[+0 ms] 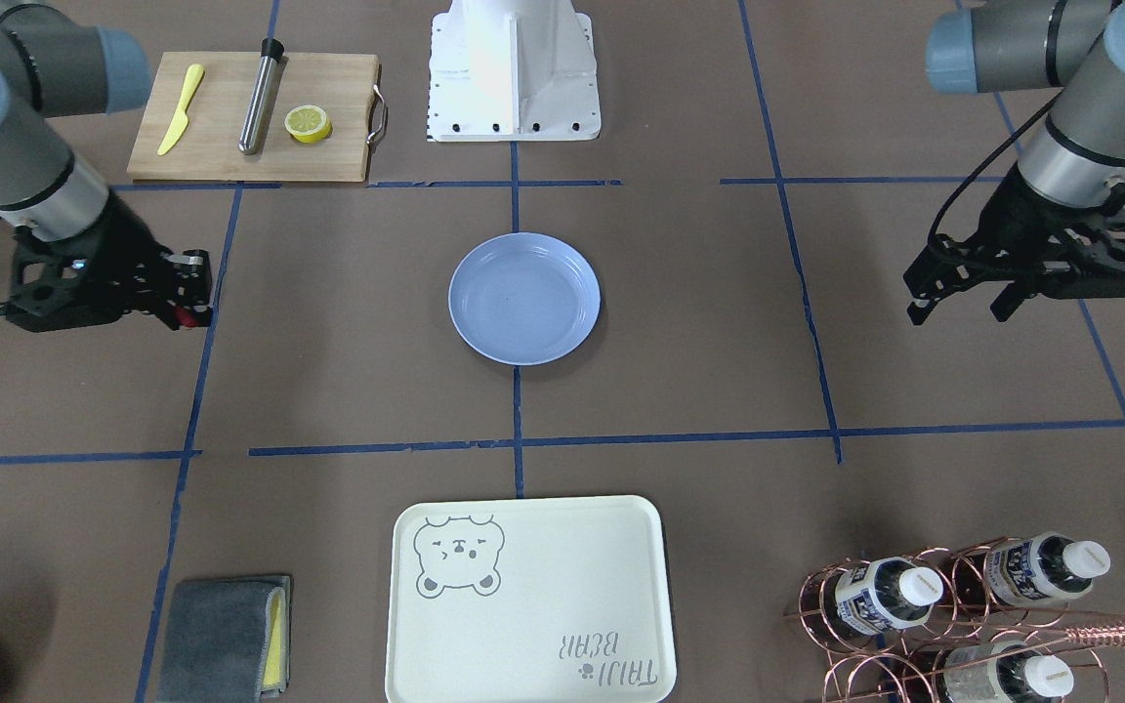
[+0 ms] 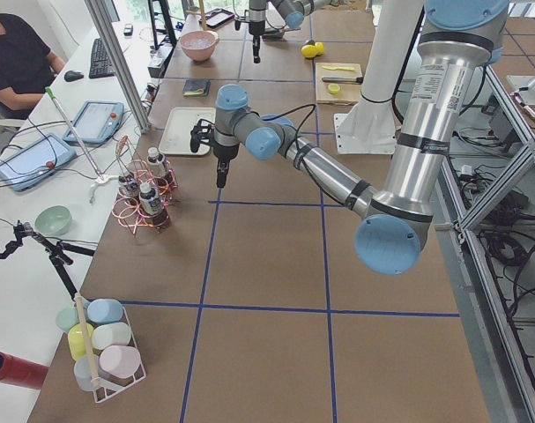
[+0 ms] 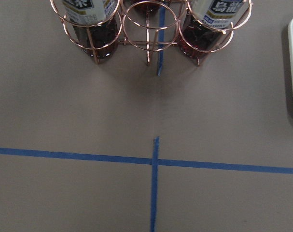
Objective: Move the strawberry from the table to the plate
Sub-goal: 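Carry the strawberry with the right gripper over the blue plate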
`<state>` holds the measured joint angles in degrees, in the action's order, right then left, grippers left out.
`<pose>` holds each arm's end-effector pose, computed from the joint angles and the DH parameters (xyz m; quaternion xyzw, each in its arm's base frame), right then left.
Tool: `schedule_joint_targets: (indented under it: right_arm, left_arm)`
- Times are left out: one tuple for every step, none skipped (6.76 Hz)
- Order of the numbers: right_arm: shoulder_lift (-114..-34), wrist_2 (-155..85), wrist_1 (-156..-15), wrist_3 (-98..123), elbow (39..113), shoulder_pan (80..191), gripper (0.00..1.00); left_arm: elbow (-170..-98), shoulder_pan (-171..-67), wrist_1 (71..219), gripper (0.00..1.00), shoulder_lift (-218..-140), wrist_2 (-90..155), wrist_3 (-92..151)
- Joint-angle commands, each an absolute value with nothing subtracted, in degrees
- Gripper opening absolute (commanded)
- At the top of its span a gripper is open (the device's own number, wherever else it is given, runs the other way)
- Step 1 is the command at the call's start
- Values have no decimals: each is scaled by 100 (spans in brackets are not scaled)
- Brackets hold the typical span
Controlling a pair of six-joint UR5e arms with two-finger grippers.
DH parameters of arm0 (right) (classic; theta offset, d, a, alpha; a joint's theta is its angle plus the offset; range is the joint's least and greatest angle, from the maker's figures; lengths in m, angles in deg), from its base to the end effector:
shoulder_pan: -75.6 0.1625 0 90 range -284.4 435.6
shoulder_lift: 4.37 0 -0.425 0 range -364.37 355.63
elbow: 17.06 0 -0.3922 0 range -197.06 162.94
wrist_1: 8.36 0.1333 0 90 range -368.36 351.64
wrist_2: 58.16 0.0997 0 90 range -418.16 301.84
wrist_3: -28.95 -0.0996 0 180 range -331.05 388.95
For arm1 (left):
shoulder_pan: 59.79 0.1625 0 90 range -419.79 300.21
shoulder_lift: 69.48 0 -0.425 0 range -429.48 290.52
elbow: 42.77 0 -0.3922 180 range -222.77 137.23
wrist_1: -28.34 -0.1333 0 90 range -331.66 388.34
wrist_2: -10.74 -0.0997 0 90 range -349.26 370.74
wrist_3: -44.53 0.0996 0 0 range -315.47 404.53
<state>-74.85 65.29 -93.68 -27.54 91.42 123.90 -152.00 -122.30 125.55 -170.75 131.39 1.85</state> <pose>-0.3278 -0.4857 0.3151 0.0256 -0.4389 0.0110 0.8981 0.1817 -0.5280 0.3871 0.1113 0.3838 -0.0360 0.9160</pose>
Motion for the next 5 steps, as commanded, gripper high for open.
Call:
schedule_joint_targets:
  right_arm:
    - [-6556, 5703, -9722, -3860, 9069, 11248, 0]
    - [-6240, 5402, -9713, -4160, 8869, 10912, 0]
    - [-5680, 5051, -9704, -4389, 8266, 10587, 0]
    - [-5188, 4708, -9687, -4539, 7608, 10288, 0]
    - [-4774, 4392, -9678, -4706, 7036, 10041, 0]
  left_arm:
    - [-14913, -12876, 12511, 100, -16601, 13132, 1879]
    - [-14668, -13209, 12519, 100, -16486, 13115, 2670]
    - [-14430, -13517, 12519, 100, -16484, 13123, 3182]
    - [-14271, -13616, 12519, 100, -16484, 13123, 3414]
    - [-14113, -13713, 12528, 100, -16484, 13141, 3616]
